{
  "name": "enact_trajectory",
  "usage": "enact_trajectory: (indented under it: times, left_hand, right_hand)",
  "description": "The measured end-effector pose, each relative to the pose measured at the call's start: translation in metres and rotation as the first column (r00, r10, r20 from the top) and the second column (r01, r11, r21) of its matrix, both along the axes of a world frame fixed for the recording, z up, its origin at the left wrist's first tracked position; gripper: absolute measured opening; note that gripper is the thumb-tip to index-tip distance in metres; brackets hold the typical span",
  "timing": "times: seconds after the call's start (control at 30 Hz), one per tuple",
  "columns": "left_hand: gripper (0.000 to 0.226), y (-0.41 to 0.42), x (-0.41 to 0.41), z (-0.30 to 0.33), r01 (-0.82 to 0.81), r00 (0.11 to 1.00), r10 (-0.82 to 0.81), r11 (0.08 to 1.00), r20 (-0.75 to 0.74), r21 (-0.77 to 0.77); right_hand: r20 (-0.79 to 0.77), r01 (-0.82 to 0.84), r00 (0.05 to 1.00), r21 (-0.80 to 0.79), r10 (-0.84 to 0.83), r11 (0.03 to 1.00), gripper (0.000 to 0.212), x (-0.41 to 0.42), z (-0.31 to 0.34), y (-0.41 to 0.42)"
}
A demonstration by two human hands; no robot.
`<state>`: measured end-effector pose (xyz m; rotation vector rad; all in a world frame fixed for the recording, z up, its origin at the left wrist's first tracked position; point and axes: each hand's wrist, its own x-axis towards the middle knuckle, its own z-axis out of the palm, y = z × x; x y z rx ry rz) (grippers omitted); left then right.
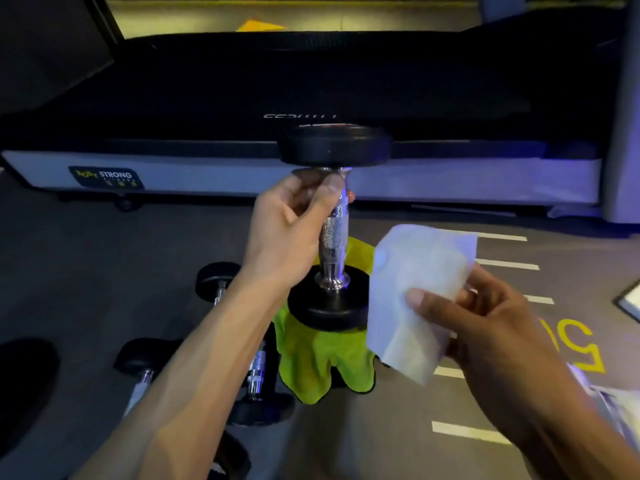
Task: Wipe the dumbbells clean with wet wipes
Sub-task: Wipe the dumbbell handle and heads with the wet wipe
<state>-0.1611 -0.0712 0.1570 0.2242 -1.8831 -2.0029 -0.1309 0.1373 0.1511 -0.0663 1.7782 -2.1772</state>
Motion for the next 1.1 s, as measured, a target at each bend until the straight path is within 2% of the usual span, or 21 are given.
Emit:
enact_trajectory:
  times: [0.1,0.13,0.17,0.2,0.23,0.27,0.3,0.33,0.37,0.47,0.57,0.63,0.73,0.77,0.8,0.87,0.9,0.97,1.0,1.03,1.1]
  left_hand:
    - [0.01,-0.001,-0.003,0.003,-0.011,0.999,0.01,1.0,0.03,0.023]
    - [0.01,-0.001,-0.004,0.004,-0.01,0.999,0.009,1.0,0.04,0.028]
    - [0.01,-0.001,-0.004,0.003,-0.01,0.999,0.009,1.0,0.046,0.026]
    - [0.01,-0.001,-0.004,0.002,-0.009,0.999,0.008,1.0,0.046,0.022]
    - [0.009,0.0,-0.003,0.0,-0.001,0.999,0.0,1.0,0.042,0.025]
    - [0.009,0.0,-0.002,0.0,0.015,0.999,-0.016,0.999,0.034,0.04]
    - [0.009,0.001,-0.001,0.0,0.031,0.999,-0.032,0.998,0.023,0.052]
    - [0.009,0.001,0.0,-0.001,0.042,0.999,-0.043,0.998,0.015,0.051]
    - [0.008,0.001,0.001,-0.002,0.051,0.999,-0.051,0.998,0.011,0.04]
    - [0.009,0.0,0.003,-0.002,0.06,0.998,-0.06,0.998,0.004,0.027]
    - [0.007,0.001,0.002,-0.003,0.041,0.999,-0.042,0.998,0.019,0.044]
    - [0.007,0.002,0.002,0.0,0.035,0.999,-0.036,0.997,0.03,0.063]
    - [0.006,0.002,0.003,0.002,0.027,0.999,-0.03,0.998,0.041,0.059]
    - [0.006,0.002,0.004,0.002,0.028,0.998,-0.03,0.998,0.048,0.056]
    - [0.006,0.002,0.004,0.003,0.028,0.998,-0.031,0.998,0.053,0.057]
    - [0.007,0.002,0.004,0.004,0.026,0.998,-0.029,0.998,0.059,0.054]
    - [0.007,0.002,0.003,0.004,0.026,0.998,-0.029,0.998,0.061,0.049]
    - [0.006,0.001,0.0,0.004,0.025,0.997,-0.028,0.999,0.065,0.045]
    - [0.006,0.0,-0.001,0.004,0.022,0.997,-0.026,0.999,0.069,0.046]
    - [0.006,-0.001,-0.002,0.004,0.02,0.997,-0.024,0.999,0.075,0.046]
    - [0.008,-0.001,-0.004,0.004,0.012,0.996,-0.016,0.999,0.086,0.045]
  right_hand:
    - [-0.093,-0.174,0.982,-0.097,0.165,0.98,0.037,-0.007,0.028,-0.012]
    - [-0.113,-0.211,0.972,-0.06,0.204,0.976,0.031,-0.01,0.031,-0.015]
    - [-0.154,-0.203,0.965,0.062,0.211,0.977,0.023,-0.014,0.028,-0.016]
    - [-0.269,-0.122,0.94,0.305,0.208,0.945,0.015,-0.019,0.019,-0.014]
    - [-0.402,0.007,0.878,0.553,0.259,0.833,0.011,-0.025,0.01,-0.01]
    - [-0.498,0.157,0.803,0.709,0.329,0.688,0.015,-0.03,0.004,-0.004]
    - [-0.56,0.268,0.733,0.76,0.386,0.592,0.018,-0.033,0.003,0.0]
    - [-0.587,0.299,0.686,0.766,0.43,0.569,0.023,-0.034,0.009,0.002]
    - [-0.615,0.303,0.646,0.751,0.453,0.587,0.031,-0.033,0.018,0.004]
    - [-0.634,0.198,0.558,0.728,0.535,0.656,0.052,-0.036,0.051,0.008]
    - [-0.636,0.291,0.482,0.765,0.603,0.575,0.056,-0.046,0.07,0.01]
    - [-0.65,0.349,0.538,0.751,0.537,0.56,0.054,-0.047,0.066,0.014]
    - [-0.579,0.148,0.732,0.651,0.36,0.745,0.047,-0.03,0.046,0.015]
    - [-0.55,0.138,0.789,0.593,0.274,0.794,0.042,-0.02,0.036,0.014]
    - [-0.571,0.195,0.795,0.561,0.206,0.805,0.036,-0.009,0.027,0.012]
    - [-0.67,0.386,0.731,0.565,0.133,0.729,0.011,0.002,0.011,0.01]
    - [-0.68,0.426,0.725,0.567,0.109,0.705,0.017,0.007,0.006,0.009]
    - [-0.649,0.42,0.754,0.596,0.103,0.685,0.052,0.002,-0.001,0.006]
    - [-0.655,0.441,0.749,0.609,0.103,0.659,0.061,-0.002,-0.001,0.003]
    - [-0.667,0.464,0.738,0.614,0.105,0.638,0.062,-0.006,0.0,-0.001]
    - [-0.703,0.483,0.699,0.599,0.131,0.639,0.048,-0.01,0.001,-0.014]
